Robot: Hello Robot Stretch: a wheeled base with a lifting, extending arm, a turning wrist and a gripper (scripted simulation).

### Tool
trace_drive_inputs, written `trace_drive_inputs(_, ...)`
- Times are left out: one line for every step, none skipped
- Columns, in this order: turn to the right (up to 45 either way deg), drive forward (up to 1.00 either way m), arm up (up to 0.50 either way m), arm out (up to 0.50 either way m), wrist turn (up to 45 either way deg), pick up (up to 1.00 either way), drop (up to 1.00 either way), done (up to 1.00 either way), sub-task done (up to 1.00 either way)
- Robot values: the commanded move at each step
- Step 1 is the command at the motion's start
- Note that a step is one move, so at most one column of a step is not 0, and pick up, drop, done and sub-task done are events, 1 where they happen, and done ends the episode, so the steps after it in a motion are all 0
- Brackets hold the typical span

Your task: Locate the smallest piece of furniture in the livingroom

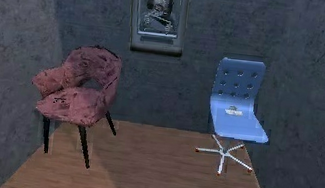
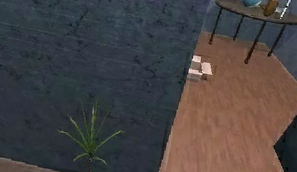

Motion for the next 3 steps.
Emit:
trace_drive_inputs(0.0, 0.4, 0.0, 0.0, 0.0, 0.0, 0.0, 0.0, 0.0)
trace_drive_inputs(45.0, 0.0, 0.0, 0.0, 0.0, 0.0, 0.0, 0.0, 0.0)
trace_drive_inputs(6.0, 0.0, 0.0, 0.0, 0.0, 0.0, 0.0, 0.0, 0.0)
